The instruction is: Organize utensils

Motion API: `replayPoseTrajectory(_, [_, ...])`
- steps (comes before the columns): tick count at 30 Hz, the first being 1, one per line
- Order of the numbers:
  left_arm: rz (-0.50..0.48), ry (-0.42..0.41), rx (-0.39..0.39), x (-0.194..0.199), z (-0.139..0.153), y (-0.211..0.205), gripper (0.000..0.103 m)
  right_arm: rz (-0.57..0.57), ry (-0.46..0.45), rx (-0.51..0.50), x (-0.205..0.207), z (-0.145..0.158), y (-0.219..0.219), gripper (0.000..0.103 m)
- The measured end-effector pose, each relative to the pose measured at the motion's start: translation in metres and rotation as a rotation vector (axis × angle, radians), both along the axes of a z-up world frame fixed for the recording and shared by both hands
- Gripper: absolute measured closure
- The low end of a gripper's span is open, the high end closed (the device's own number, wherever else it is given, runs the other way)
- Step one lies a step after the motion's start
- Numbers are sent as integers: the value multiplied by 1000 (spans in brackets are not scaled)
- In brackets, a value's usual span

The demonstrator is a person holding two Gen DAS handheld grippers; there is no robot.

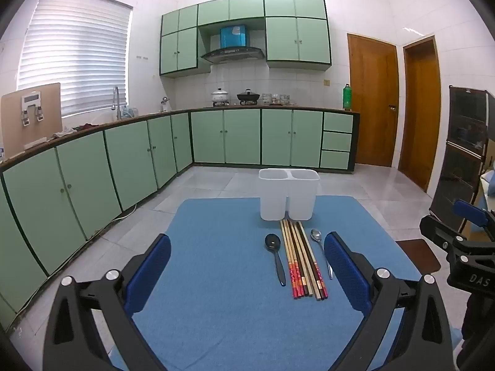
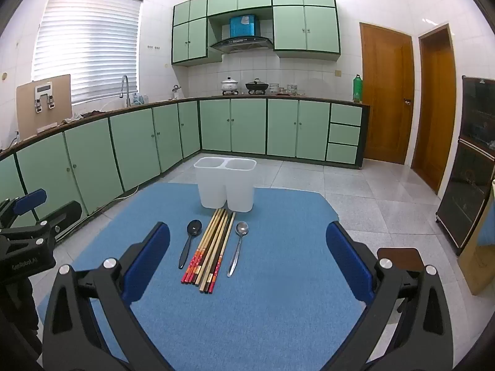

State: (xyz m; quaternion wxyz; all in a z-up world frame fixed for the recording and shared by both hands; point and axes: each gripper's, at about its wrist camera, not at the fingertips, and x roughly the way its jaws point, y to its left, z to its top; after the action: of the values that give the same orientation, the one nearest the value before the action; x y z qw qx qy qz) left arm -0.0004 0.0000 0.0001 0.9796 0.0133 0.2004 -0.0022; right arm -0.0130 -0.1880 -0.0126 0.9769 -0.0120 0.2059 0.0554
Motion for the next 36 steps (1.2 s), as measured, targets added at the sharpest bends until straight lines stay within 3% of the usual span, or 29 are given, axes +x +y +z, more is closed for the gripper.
replayPoseTrajectory(36, [0,0,3,-7,5,1,6,0,4,4,1,0,0,5])
